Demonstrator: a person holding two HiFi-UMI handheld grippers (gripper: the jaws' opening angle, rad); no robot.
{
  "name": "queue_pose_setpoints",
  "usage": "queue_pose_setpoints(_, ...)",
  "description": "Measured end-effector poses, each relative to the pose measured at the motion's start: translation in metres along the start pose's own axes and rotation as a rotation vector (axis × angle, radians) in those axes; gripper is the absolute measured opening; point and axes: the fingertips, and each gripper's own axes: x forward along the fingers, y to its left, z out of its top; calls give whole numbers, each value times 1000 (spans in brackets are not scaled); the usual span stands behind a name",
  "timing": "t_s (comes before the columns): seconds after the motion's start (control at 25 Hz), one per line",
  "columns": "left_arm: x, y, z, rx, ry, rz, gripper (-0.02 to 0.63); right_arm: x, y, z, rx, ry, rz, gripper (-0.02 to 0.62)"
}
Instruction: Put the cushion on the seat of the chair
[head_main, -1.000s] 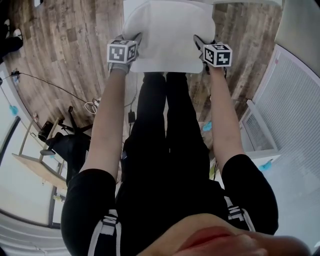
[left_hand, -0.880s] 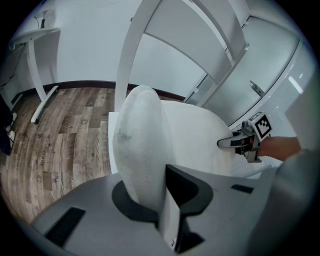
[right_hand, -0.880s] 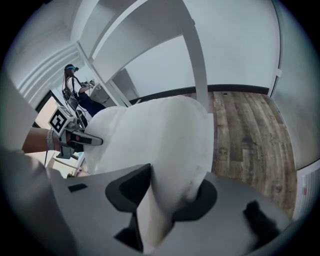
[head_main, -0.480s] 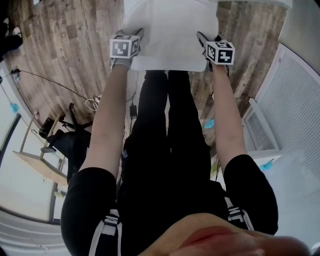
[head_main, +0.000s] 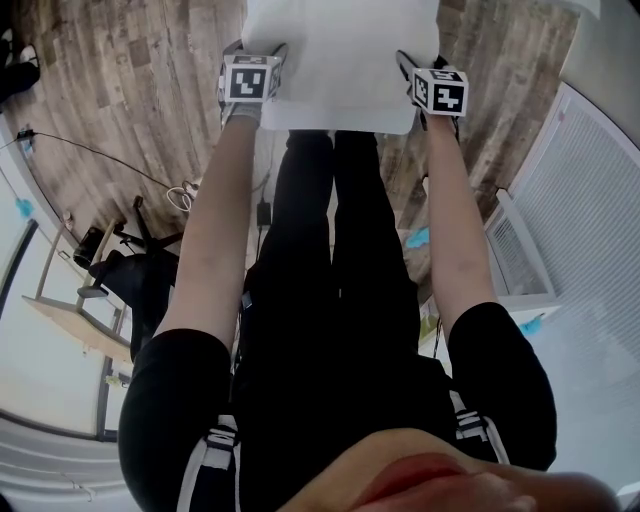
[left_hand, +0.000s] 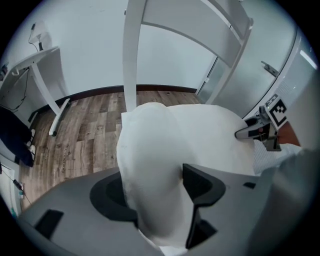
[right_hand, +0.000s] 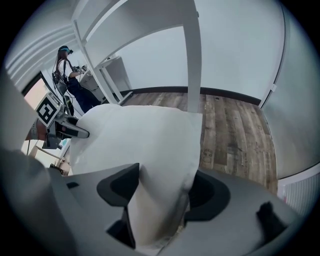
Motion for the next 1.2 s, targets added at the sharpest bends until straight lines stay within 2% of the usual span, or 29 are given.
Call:
queue_pose_setpoints(0.32, 3, 9, -2, 7, 12, 30, 331, 2, -4, -3, 26, 7, -7, 299)
queue_pose_setpoints(0.64, -5, 22, 1, -78, -4, 31, 353, -13, -18, -1, 85, -18, -46, 305)
queue_pose_setpoints(0.84, -30, 28, 8, -102, -26, 47, 353, -32, -23, 5, 93, -43, -58, 305)
queue_pose_setpoints(1.08, -70, 4, 8, -114, -29, 0, 352, -62, 8, 11, 81, -60, -8, 304)
queue_pose_setpoints(1.2, -80, -17, 4, -119, -67, -50, 351, -74, 30, 7, 71, -62, 24, 303)
